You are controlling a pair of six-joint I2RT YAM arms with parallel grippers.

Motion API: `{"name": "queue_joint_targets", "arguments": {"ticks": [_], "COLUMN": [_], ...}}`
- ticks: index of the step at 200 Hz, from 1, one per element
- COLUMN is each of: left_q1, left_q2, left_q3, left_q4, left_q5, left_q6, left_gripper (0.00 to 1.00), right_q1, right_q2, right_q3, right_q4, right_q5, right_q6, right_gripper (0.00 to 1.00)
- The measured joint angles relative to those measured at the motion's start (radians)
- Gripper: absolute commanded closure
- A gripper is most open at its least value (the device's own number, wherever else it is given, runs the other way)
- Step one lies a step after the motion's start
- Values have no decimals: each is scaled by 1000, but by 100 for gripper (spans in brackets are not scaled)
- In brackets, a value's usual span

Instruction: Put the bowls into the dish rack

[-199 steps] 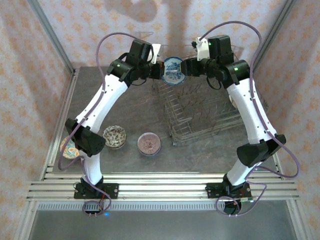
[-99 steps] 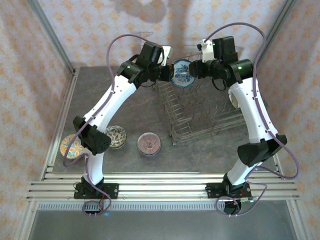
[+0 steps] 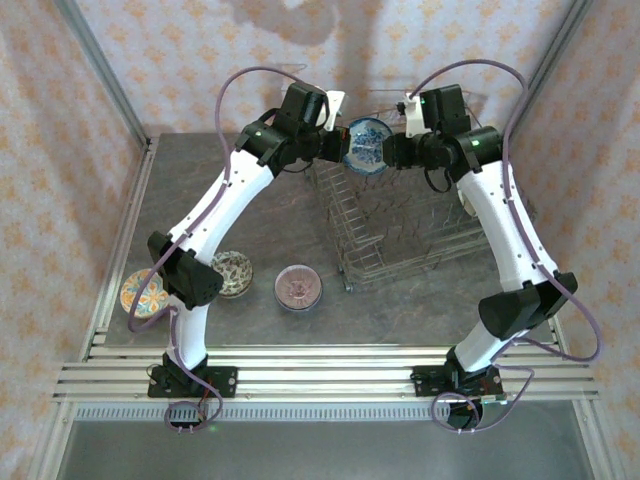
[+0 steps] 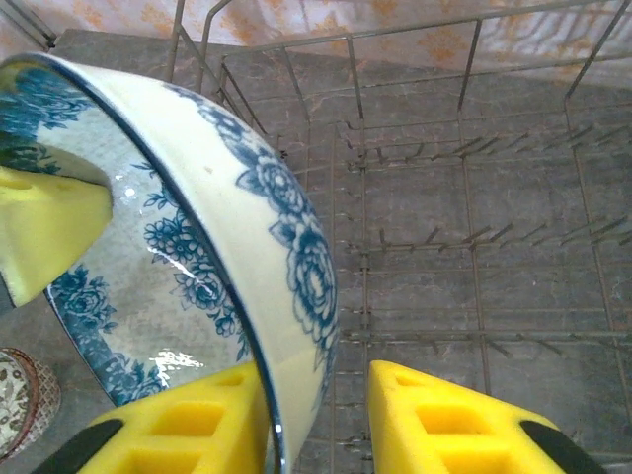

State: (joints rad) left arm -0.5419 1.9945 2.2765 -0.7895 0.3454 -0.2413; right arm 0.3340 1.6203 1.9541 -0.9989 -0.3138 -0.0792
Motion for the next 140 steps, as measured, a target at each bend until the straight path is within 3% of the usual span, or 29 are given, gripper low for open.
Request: {"name": "queue_joint_targets", "arguments": {"ticks": [54,104,140], "left_q1": [0,-2,-2], "left_q2": [-4,-4,-4], "left_q3": [-39,-76,-88], "left_q4": [47,82,114], "left_q5": [9,11,11], "left_q6": [-8,-47,-73], "left_gripper": [100,100,100], "right_q1": [24,30,31], "right_q2": [-26,-75,-75], "right_q3": [-30,-136,-137], "right_q4": [16,110,132], "right_q5": [64,113,150], "right_q6": [51,113,144], "right_gripper": [86,78,84]}}
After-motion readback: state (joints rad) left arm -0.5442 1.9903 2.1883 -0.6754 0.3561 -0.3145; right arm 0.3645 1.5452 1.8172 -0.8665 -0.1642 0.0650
